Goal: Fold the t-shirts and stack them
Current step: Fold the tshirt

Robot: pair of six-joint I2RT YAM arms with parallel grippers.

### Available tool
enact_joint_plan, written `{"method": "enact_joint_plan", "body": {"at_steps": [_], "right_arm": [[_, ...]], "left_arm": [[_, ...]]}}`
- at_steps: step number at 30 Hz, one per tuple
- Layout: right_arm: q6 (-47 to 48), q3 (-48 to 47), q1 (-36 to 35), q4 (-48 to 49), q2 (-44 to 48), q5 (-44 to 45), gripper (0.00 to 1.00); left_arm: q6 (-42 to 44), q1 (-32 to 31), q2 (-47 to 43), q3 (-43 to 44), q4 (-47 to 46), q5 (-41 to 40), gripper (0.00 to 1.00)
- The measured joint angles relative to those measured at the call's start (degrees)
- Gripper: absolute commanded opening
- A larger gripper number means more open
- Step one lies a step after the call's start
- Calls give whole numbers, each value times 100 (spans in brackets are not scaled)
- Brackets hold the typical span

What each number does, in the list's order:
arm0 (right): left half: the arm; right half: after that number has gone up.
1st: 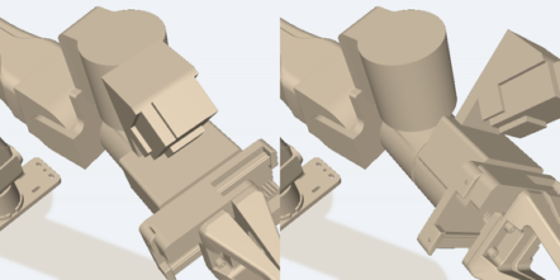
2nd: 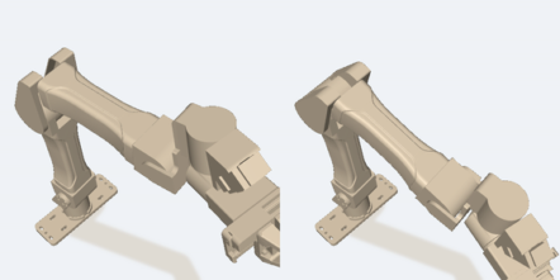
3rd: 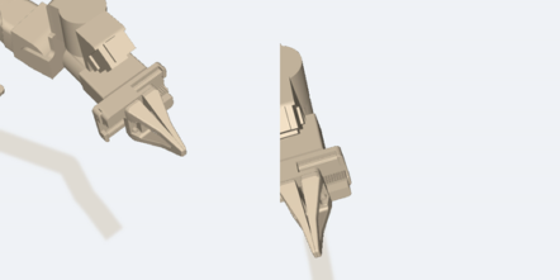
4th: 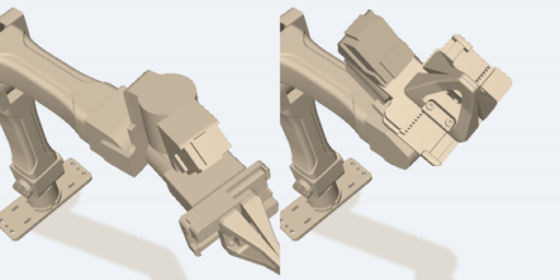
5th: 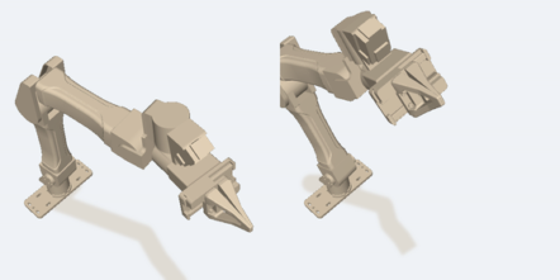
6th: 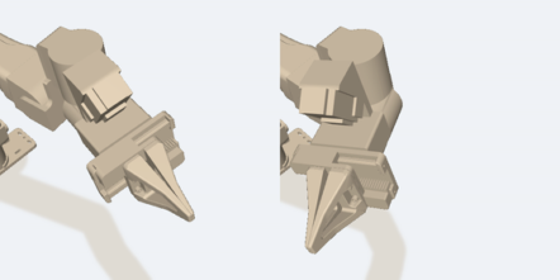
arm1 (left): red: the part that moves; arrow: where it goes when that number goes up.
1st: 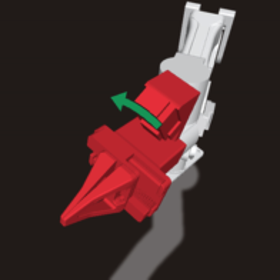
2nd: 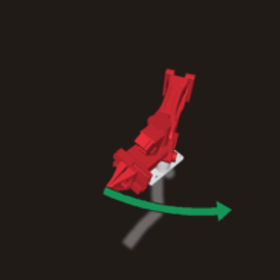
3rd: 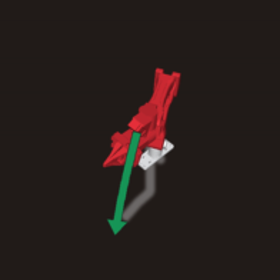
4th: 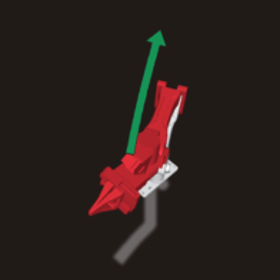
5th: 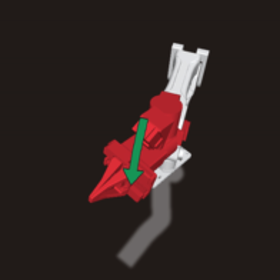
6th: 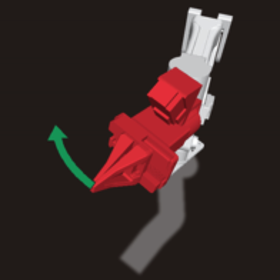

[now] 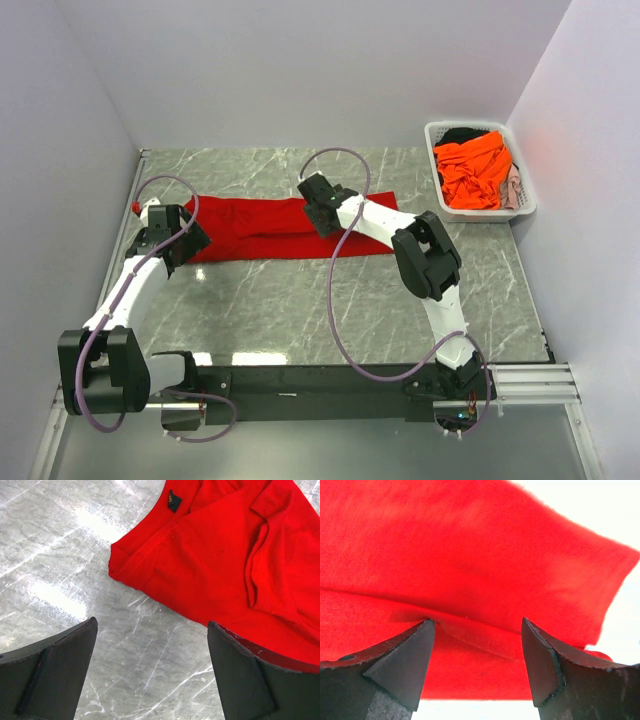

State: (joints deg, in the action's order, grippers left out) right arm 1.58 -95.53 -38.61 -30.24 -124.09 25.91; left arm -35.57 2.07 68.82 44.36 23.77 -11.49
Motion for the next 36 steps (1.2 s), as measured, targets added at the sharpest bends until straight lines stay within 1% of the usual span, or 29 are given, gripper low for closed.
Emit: {"method": "enact_joint_plan", "body": {"at_steps": [7, 12, 14, 17, 22, 25, 30, 33, 34, 36], "right_arm": [[79, -809, 409, -46, -378, 210, 75], [-227, -1060, 815, -201, -330, 188, 72], [-459, -780, 962, -170, -151, 85, 70], [-946, 42, 1097, -179, 428, -317, 65], [-1899, 1561, 1436, 22, 1694, -1429, 61], [-2142, 2055, 1613, 168, 2157, -1834, 61], [-2277, 2369, 1650, 503, 2264, -2135, 61], [-2461, 2618, 1703, 667, 2267, -2334, 59], [-2544, 2704, 1744, 723, 2267, -2402, 57], [-2791, 2938, 1906, 872, 2282, -2623, 56]], "left_arm": [[2, 2, 0, 0, 0, 0, 96], [2, 2, 0, 0, 0, 2, 96], [0, 17, 0, 0, -2, 7, 95], [-13, 133, 20, 0, -28, 105, 94], [-136, 608, 278, -4, -142, 518, 93], [-262, 702, 538, -4, -214, 761, 92], [-396, 802, 962, 2, -310, 1027, 90], [-450, 927, 1248, 74, -304, 1062, 86], [-463, 960, 1327, 109, -308, 1067, 86], [-487, 1021, 1464, 181, -315, 1082, 86]]}}
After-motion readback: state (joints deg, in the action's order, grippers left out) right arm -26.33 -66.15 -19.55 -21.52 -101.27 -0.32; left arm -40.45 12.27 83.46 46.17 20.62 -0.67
